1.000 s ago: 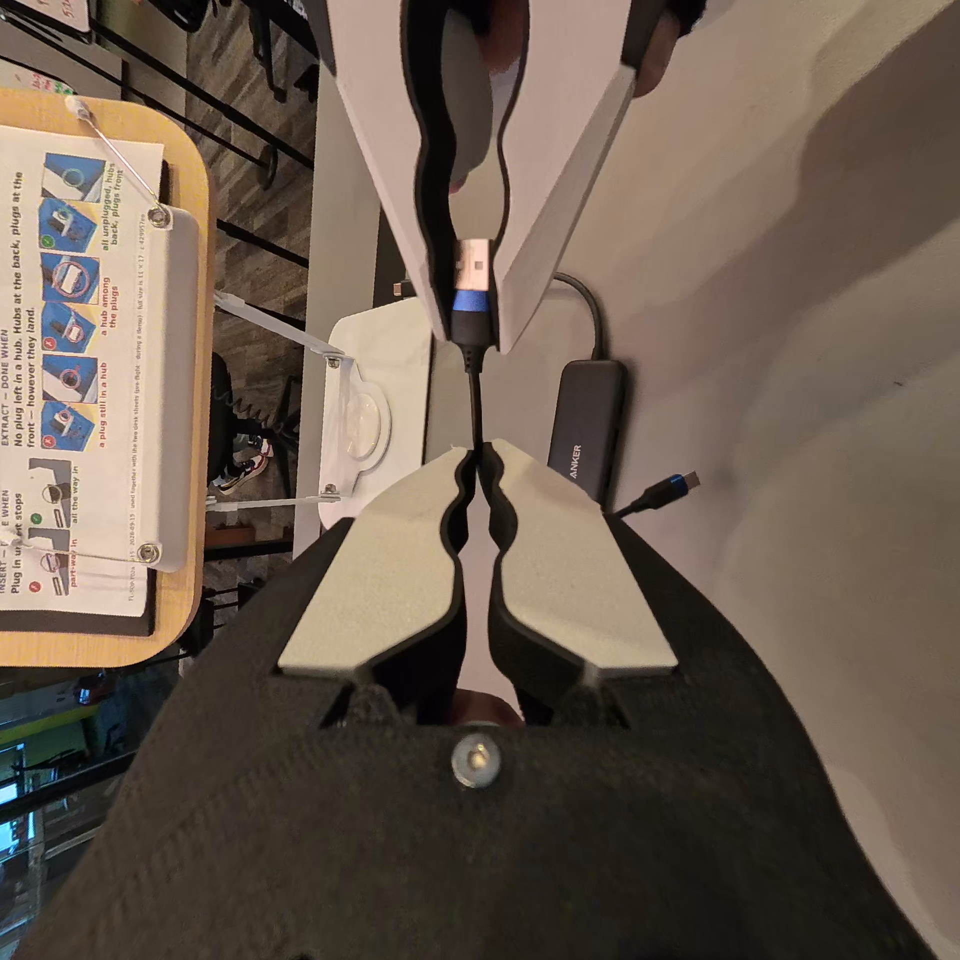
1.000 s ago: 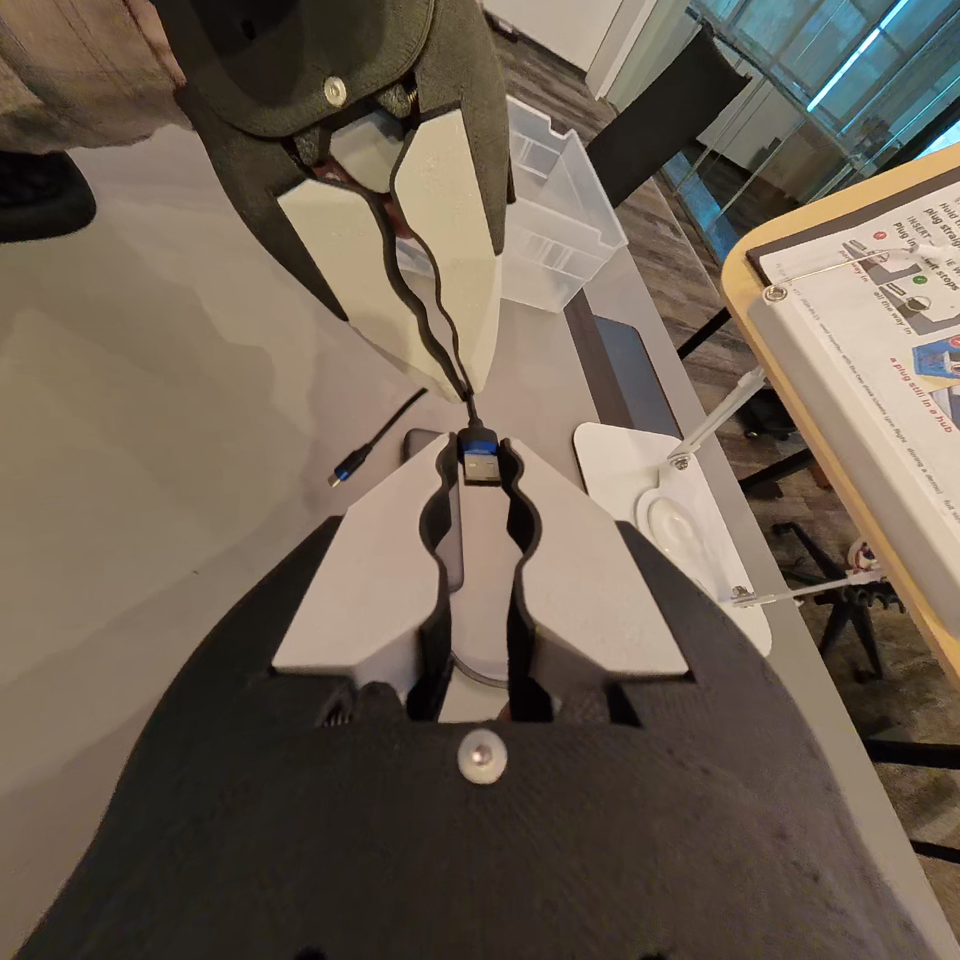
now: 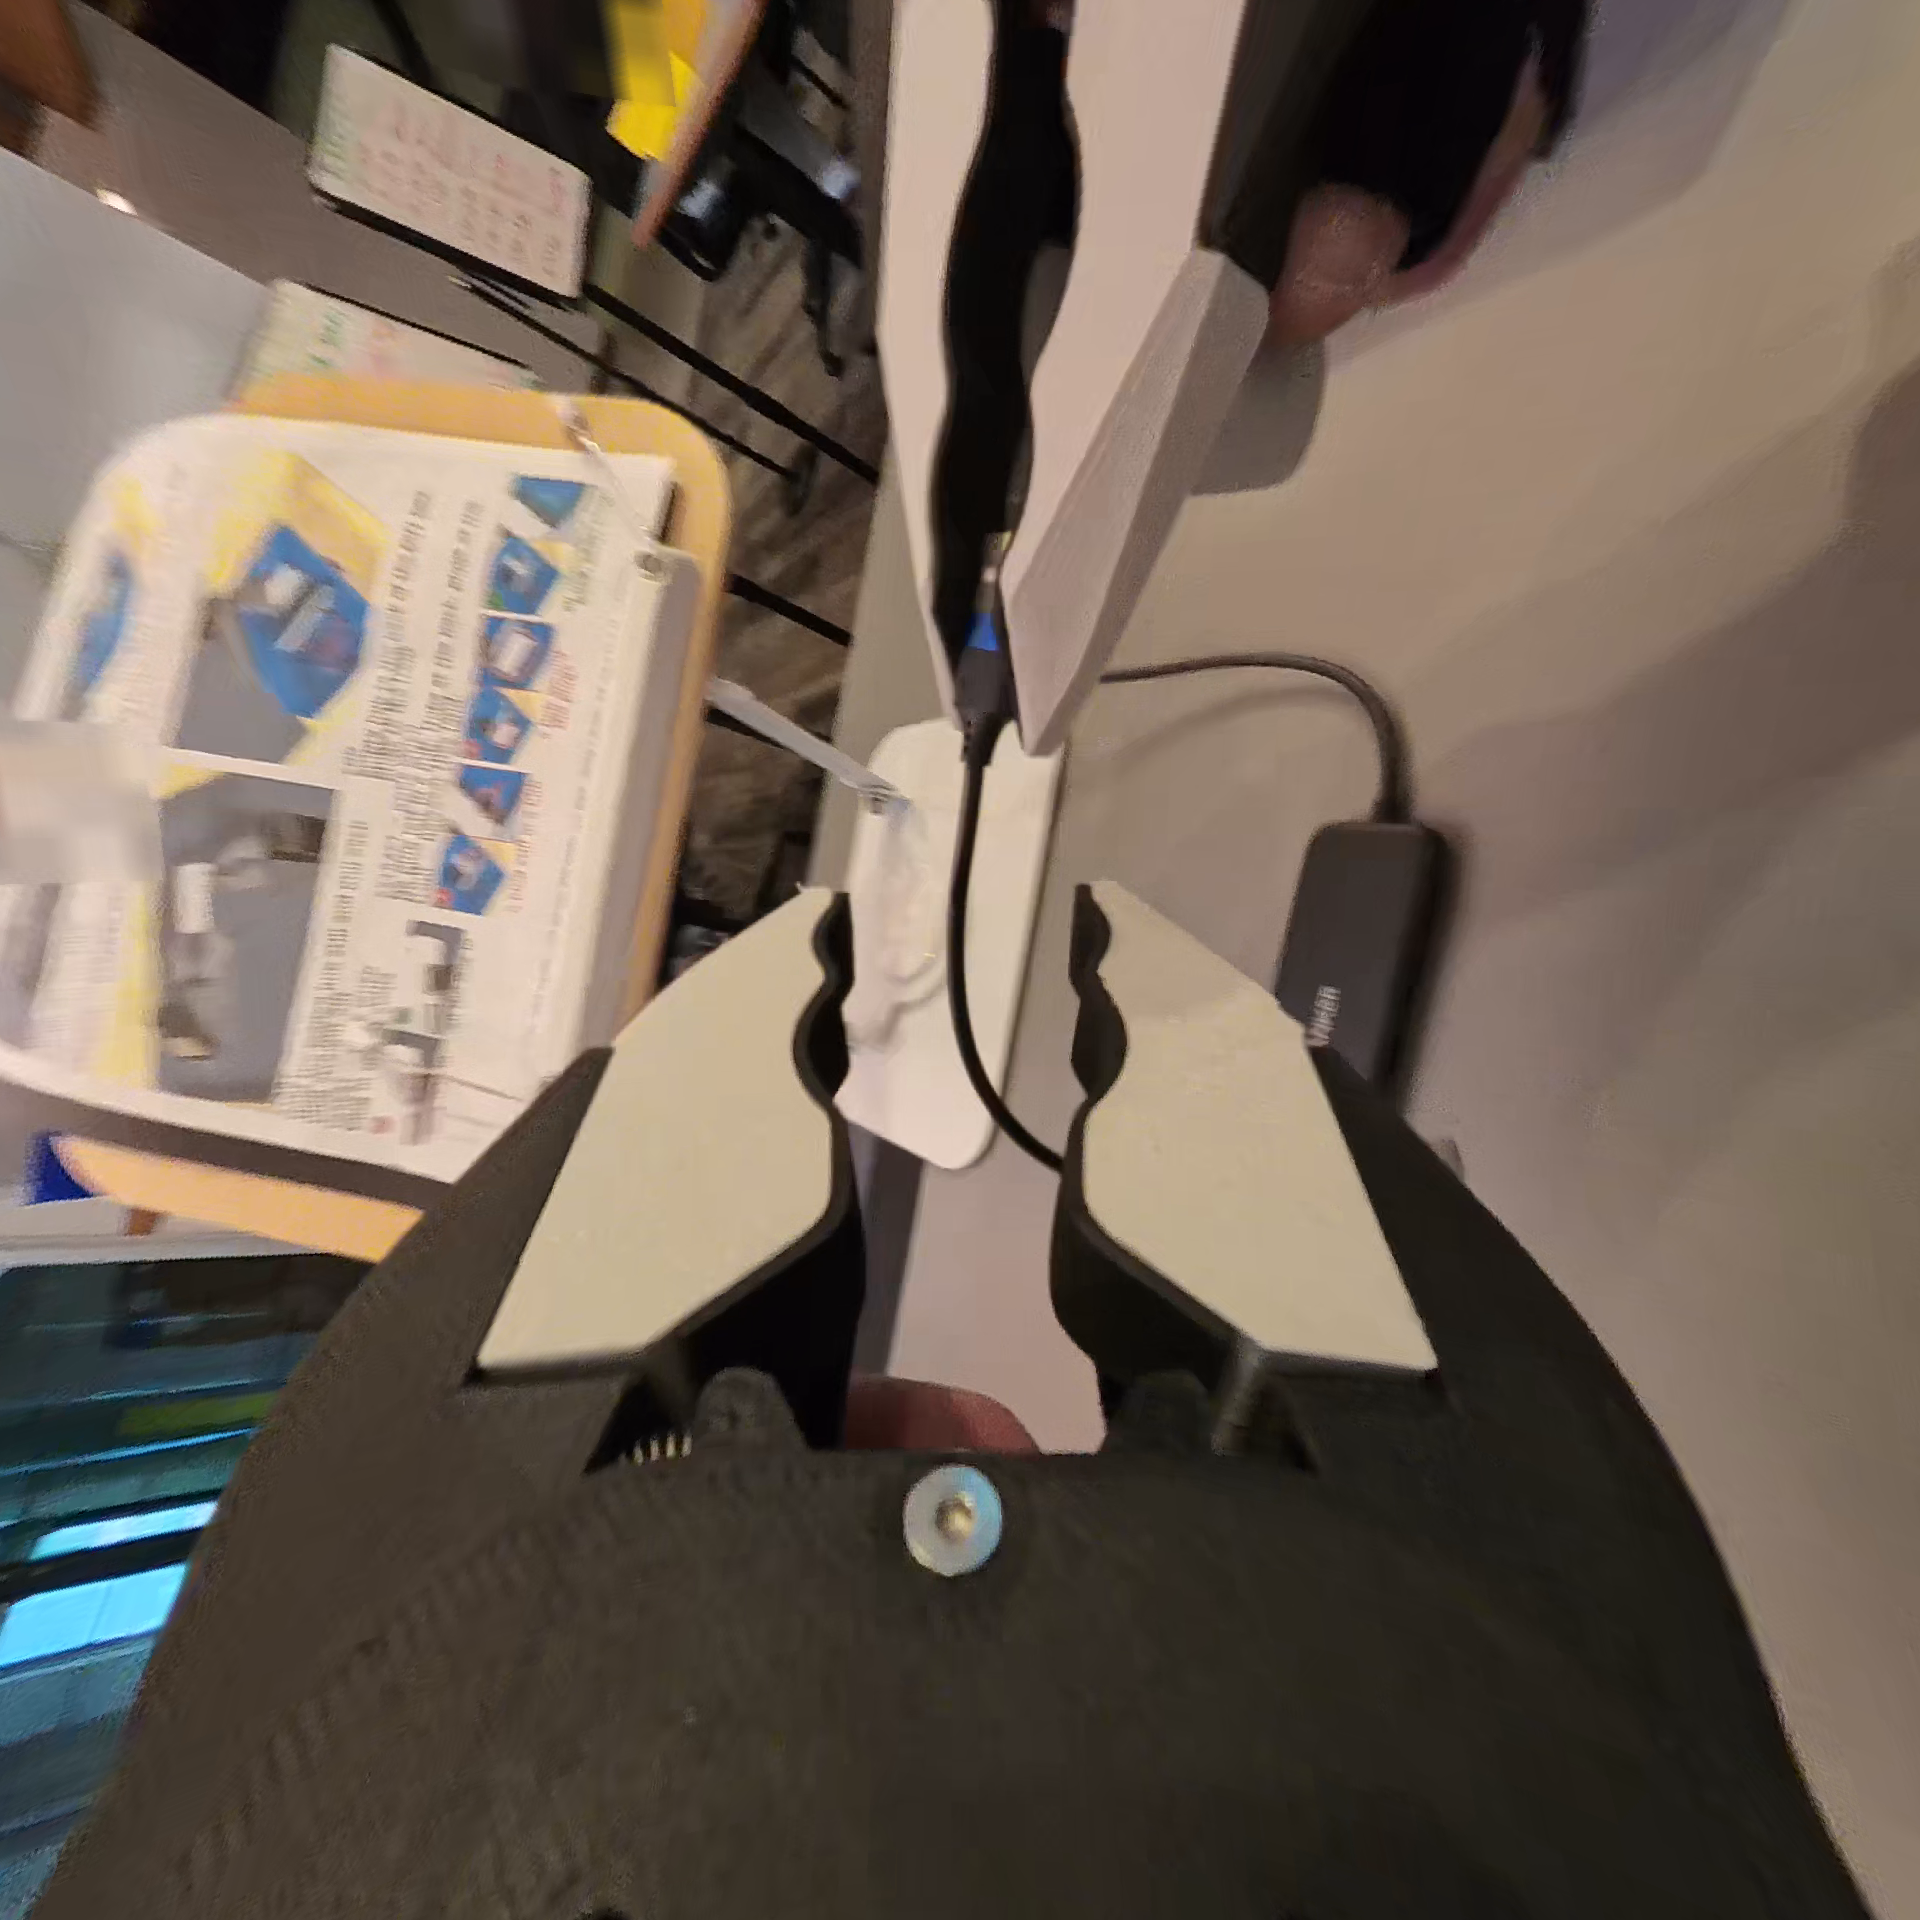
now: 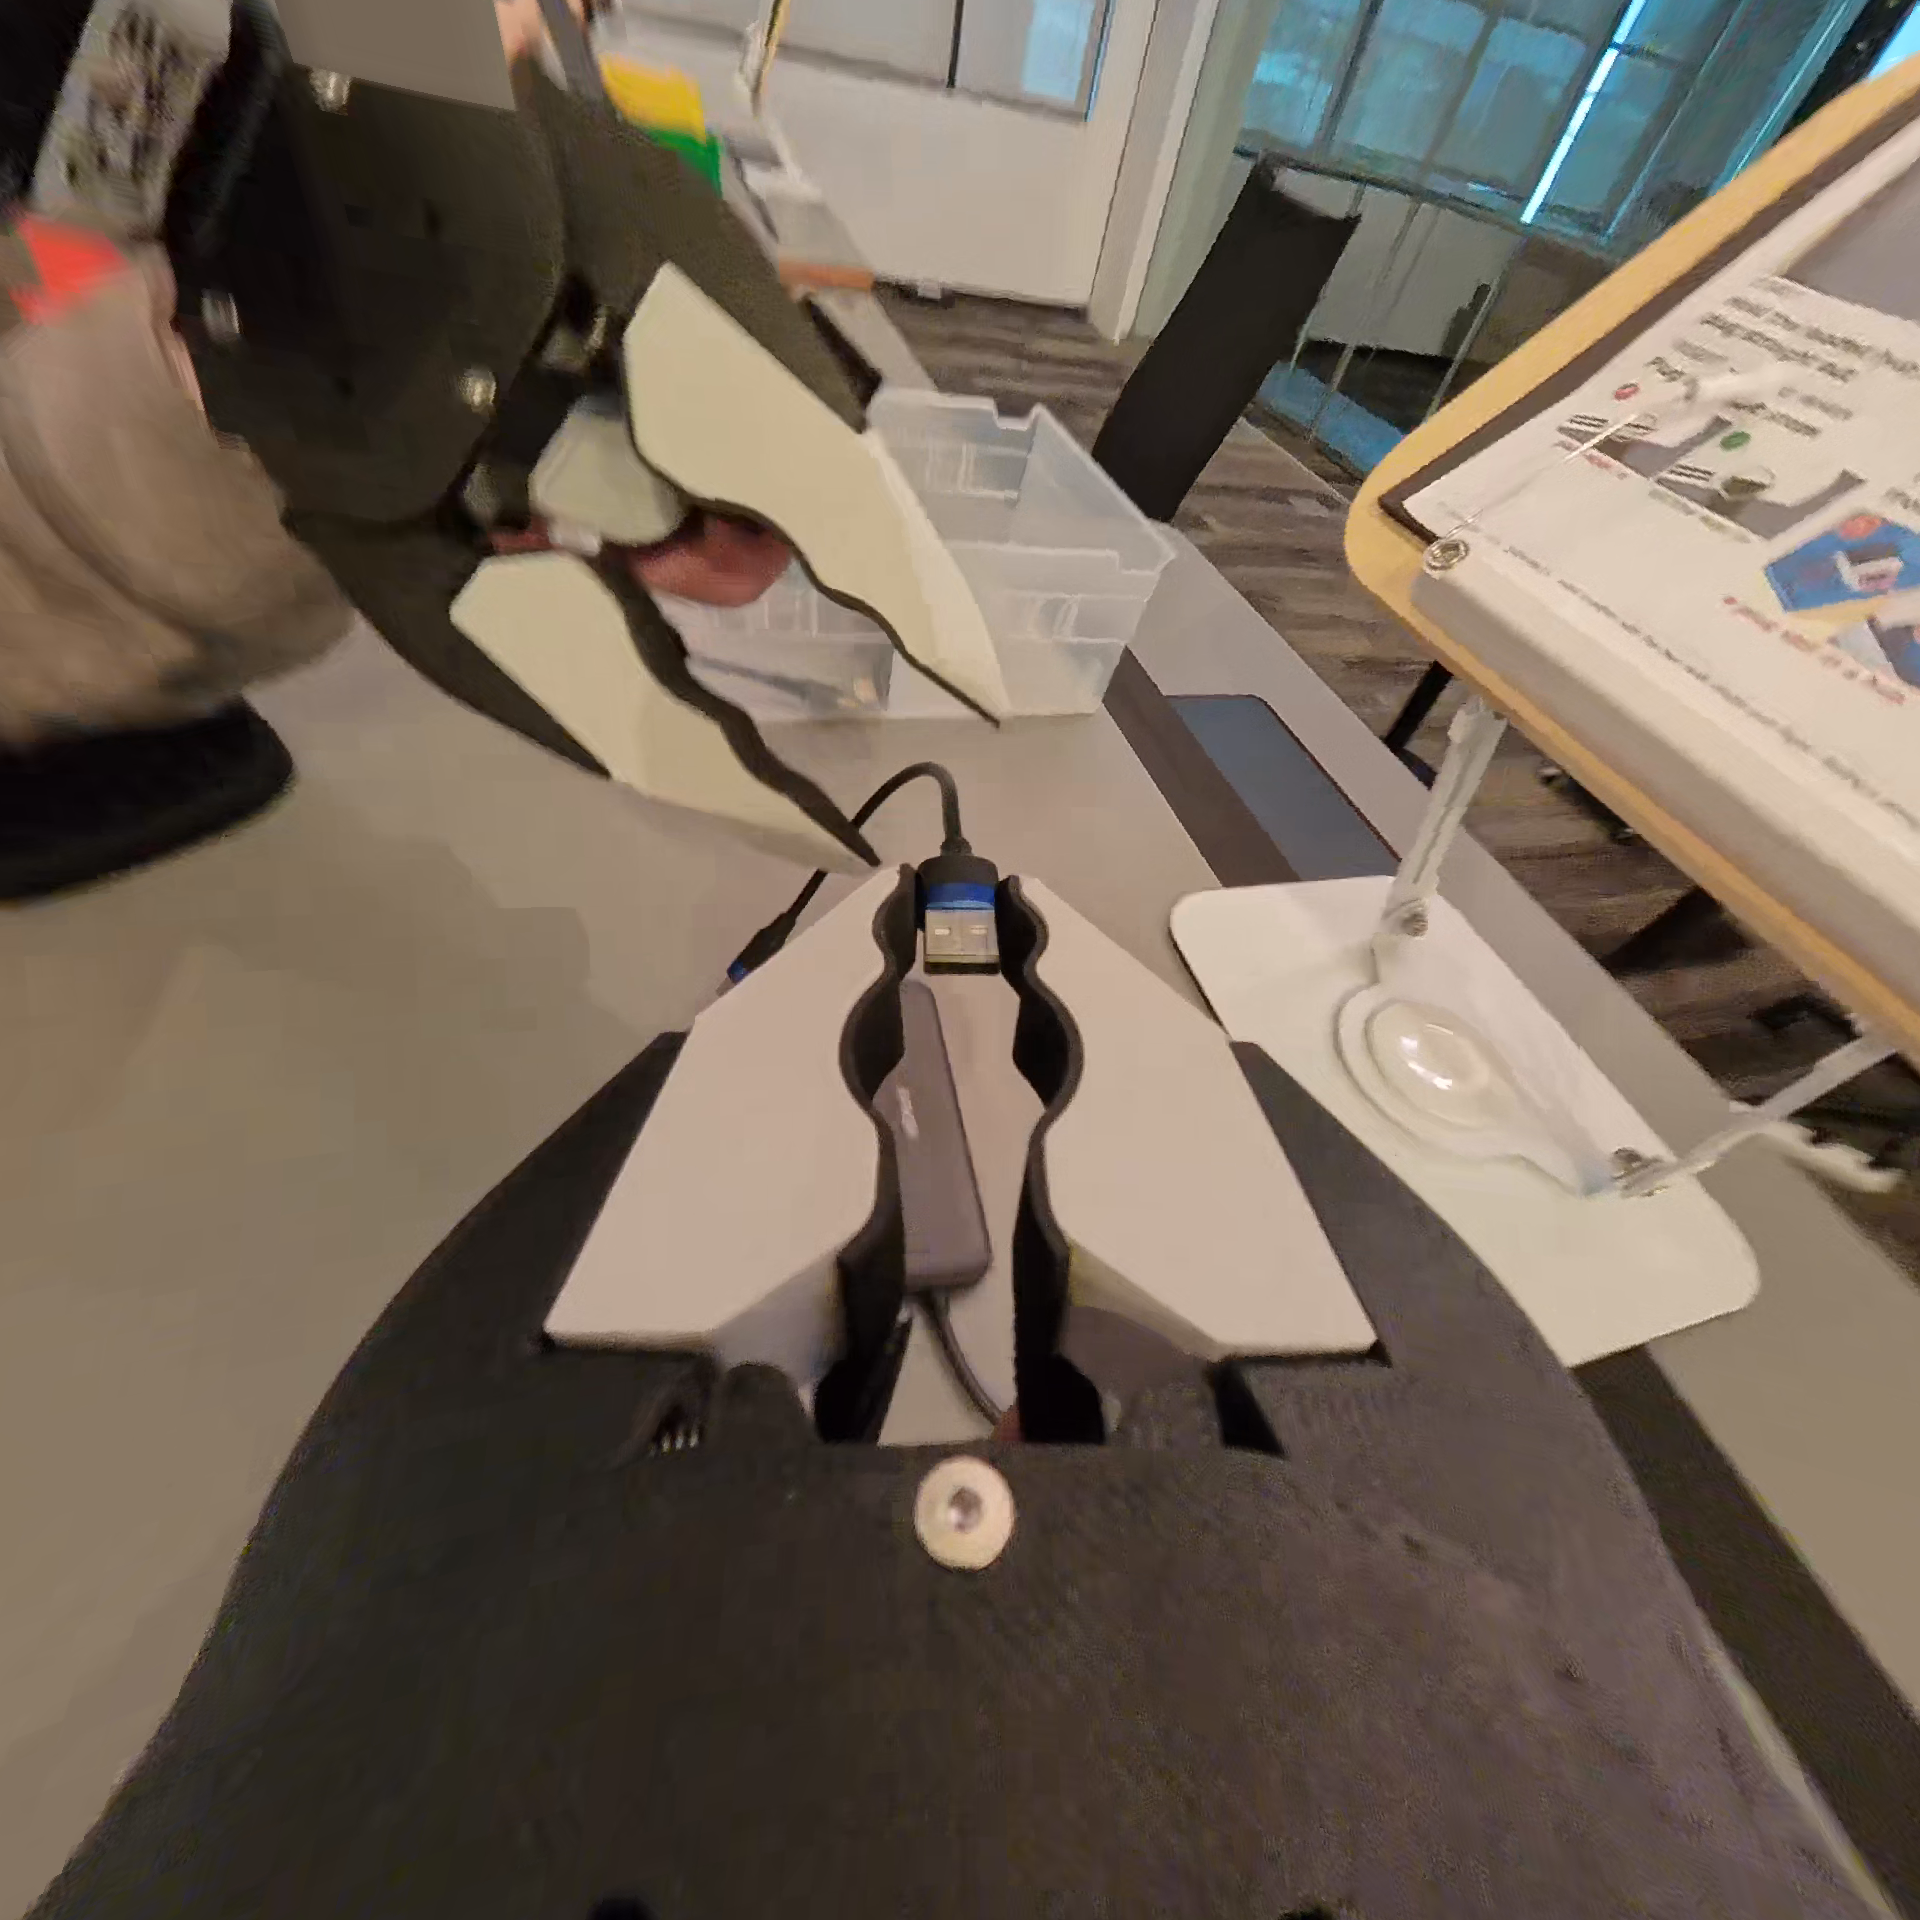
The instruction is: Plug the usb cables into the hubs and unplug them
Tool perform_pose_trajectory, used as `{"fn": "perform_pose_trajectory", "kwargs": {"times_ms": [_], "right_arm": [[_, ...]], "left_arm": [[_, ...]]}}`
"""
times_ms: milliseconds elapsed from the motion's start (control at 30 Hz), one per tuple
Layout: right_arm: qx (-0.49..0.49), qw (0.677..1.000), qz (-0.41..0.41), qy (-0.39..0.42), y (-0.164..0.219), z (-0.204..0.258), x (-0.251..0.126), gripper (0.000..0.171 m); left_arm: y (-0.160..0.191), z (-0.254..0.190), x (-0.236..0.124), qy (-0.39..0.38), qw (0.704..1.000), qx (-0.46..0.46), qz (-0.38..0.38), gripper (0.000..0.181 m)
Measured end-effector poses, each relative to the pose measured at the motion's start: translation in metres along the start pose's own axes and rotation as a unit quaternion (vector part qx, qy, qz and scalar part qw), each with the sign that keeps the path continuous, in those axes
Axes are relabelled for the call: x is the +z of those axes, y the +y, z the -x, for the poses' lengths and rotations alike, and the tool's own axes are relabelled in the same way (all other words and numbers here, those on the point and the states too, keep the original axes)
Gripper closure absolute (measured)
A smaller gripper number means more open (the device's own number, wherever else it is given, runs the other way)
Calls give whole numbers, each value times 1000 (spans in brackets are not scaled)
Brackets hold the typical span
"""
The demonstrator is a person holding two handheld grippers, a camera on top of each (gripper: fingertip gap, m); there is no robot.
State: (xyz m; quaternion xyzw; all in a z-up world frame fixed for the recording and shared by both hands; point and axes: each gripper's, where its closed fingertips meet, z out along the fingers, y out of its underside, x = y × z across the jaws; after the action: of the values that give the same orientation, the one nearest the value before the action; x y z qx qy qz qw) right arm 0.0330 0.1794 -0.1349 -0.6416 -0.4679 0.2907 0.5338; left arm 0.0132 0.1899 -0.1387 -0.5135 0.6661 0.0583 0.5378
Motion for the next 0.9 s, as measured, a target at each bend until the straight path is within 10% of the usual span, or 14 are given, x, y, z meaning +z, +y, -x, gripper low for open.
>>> {"fn": "perform_pose_trajectory", "kwargs": {"times_ms": [567,900], "right_arm": [[165,982,-45,-82,-7,10,5,159],[-6,1000,-4,-23,-5,11,1,141]], "left_arm": [[-15,7,11,-154,969,191,24,176],[0,-14,9,-4,998,56,22,178]]}}
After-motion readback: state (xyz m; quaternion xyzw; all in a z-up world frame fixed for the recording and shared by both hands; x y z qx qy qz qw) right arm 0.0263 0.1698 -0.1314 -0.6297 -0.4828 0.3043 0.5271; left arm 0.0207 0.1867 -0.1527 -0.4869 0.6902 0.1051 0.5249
